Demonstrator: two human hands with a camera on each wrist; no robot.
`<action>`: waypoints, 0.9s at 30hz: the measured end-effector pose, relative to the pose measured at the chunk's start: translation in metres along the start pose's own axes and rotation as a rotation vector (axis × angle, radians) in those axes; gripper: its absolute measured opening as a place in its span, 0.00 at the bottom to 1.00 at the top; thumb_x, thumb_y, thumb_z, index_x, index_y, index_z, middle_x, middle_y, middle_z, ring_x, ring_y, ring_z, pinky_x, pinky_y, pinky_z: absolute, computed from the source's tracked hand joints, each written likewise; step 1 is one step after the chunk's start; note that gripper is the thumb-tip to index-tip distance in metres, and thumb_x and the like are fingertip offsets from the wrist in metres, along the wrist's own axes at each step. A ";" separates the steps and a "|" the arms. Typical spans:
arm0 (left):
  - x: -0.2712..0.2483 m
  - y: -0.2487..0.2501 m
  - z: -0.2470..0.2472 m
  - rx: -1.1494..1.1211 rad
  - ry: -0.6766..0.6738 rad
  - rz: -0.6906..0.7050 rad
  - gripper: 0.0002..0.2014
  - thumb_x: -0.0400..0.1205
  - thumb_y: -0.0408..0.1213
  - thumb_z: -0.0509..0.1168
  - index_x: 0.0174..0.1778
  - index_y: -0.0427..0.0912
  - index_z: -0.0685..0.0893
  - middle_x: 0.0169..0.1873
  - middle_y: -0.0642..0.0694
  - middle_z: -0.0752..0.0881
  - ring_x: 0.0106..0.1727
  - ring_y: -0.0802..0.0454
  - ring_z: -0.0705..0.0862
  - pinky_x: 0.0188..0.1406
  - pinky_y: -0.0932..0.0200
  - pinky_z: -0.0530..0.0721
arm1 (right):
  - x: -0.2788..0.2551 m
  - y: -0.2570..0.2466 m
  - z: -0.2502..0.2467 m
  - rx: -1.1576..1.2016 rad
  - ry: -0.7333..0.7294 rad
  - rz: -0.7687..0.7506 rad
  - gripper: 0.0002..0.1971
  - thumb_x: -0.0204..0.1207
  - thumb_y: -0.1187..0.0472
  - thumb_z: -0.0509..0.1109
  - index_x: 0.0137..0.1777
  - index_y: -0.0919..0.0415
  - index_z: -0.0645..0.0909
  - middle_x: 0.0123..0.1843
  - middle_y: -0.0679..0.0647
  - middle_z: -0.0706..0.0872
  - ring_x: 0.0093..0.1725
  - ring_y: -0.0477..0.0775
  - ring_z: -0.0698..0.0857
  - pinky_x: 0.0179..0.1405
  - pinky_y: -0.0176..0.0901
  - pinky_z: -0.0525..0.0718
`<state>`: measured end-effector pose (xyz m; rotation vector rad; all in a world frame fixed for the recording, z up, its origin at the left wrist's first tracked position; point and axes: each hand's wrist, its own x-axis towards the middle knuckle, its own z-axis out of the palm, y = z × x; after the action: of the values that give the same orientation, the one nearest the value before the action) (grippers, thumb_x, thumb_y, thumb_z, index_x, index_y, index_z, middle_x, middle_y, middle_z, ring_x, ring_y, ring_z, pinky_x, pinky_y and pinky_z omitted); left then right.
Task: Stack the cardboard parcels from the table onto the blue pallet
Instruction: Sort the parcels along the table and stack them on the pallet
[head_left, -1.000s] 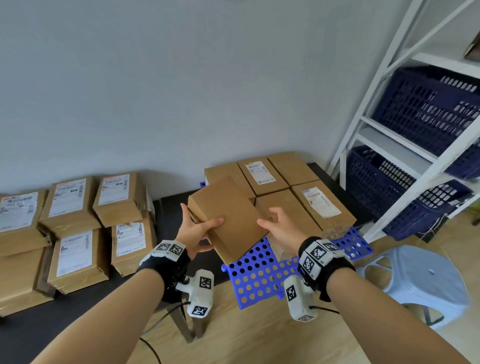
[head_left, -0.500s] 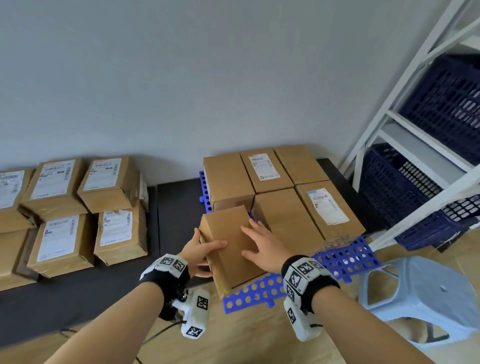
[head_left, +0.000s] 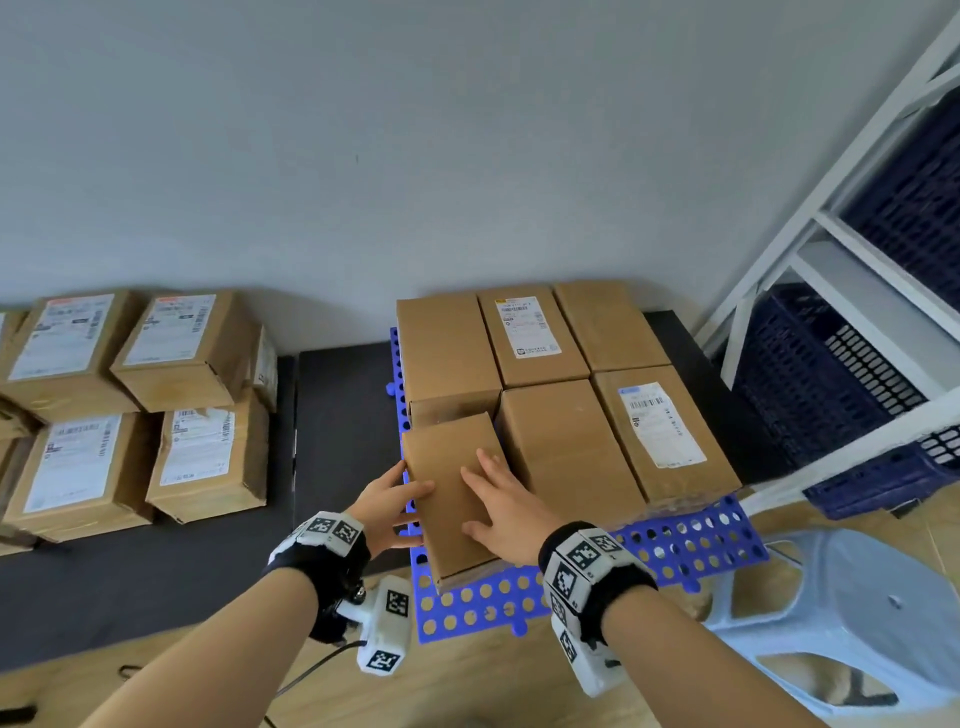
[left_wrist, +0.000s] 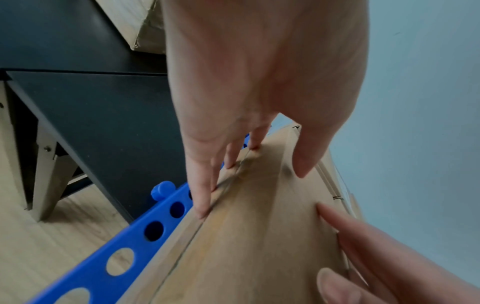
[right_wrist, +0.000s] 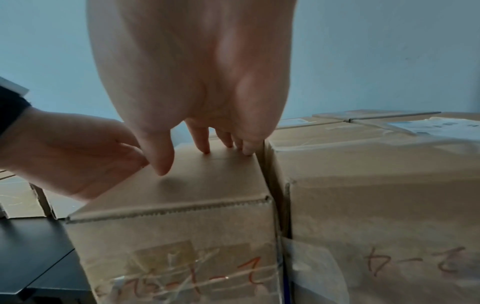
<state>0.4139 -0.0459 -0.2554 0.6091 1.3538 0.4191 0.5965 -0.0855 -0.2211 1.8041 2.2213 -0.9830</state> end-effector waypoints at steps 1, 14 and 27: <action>0.002 0.001 0.001 -0.013 0.003 0.004 0.32 0.79 0.36 0.69 0.77 0.58 0.66 0.65 0.46 0.80 0.62 0.42 0.82 0.53 0.40 0.85 | 0.002 0.000 -0.001 -0.001 0.001 0.002 0.35 0.83 0.50 0.61 0.84 0.53 0.47 0.85 0.48 0.34 0.84 0.49 0.37 0.83 0.53 0.54; 0.015 0.017 0.012 -0.029 0.130 0.094 0.21 0.81 0.35 0.67 0.69 0.39 0.70 0.60 0.43 0.79 0.59 0.45 0.81 0.51 0.41 0.84 | 0.015 0.006 -0.008 0.033 0.001 0.021 0.38 0.82 0.52 0.63 0.85 0.51 0.44 0.84 0.49 0.31 0.84 0.49 0.35 0.82 0.51 0.53; 0.021 0.026 0.017 -0.019 0.177 0.113 0.22 0.81 0.36 0.67 0.70 0.41 0.72 0.61 0.39 0.80 0.64 0.42 0.79 0.48 0.42 0.85 | 0.023 0.012 -0.015 0.017 0.018 0.009 0.37 0.82 0.52 0.63 0.84 0.51 0.45 0.85 0.50 0.33 0.84 0.50 0.38 0.82 0.49 0.53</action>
<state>0.4366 -0.0154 -0.2539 0.6464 1.4860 0.5883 0.6055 -0.0569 -0.2257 1.8351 2.2204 -0.9905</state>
